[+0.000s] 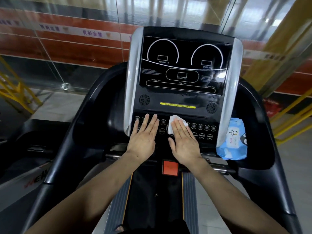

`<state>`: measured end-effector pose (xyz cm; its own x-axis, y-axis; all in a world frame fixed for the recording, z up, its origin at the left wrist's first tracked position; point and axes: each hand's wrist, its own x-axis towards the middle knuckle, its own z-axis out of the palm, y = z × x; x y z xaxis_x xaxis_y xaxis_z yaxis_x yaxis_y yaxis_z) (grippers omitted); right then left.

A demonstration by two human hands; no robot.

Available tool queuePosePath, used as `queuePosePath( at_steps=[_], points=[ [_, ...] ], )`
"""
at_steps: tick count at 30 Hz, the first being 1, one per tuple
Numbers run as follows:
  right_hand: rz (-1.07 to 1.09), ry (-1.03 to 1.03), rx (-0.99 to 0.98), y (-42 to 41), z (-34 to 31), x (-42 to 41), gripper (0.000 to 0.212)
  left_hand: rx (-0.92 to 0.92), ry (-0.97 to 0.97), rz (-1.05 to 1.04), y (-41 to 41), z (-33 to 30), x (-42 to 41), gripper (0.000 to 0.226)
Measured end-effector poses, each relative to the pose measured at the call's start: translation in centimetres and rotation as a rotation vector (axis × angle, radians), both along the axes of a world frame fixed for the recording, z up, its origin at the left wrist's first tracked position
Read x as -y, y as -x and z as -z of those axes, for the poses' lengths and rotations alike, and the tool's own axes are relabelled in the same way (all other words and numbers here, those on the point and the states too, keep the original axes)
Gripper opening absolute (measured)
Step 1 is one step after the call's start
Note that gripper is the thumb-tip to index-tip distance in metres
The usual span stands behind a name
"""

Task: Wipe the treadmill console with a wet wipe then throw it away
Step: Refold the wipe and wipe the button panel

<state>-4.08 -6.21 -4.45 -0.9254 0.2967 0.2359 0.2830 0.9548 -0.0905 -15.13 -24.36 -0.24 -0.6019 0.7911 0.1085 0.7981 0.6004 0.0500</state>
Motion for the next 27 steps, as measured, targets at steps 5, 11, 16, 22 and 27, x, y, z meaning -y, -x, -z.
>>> queuePosePath(
  at_steps=[5,11,16,22,27],
  points=[
    [0.083,0.022,-0.036,-4.2,-0.1,-5.4,0.069,0.003,0.002,0.048,-2.7,-0.1,-4.4,0.082],
    [0.176,0.073,-0.112,-7.3,0.4,-9.1,0.071,0.008,0.011,0.102,-5.6,0.1,-8.4,0.082],
    [0.192,0.129,-0.125,-9.2,2.1,-8.3,0.068,0.000,0.044,0.115,-6.7,0.7,-9.1,0.084],
    [0.094,0.169,-0.095,-9.7,3.2,-6.4,0.066,0.025,0.051,0.070,-6.6,1.2,-7.6,0.083],
    [0.020,0.138,-0.069,-6.8,2.9,-3.5,0.065,0.017,0.046,0.018,-5.2,1.7,-4.6,0.083]
  ],
)
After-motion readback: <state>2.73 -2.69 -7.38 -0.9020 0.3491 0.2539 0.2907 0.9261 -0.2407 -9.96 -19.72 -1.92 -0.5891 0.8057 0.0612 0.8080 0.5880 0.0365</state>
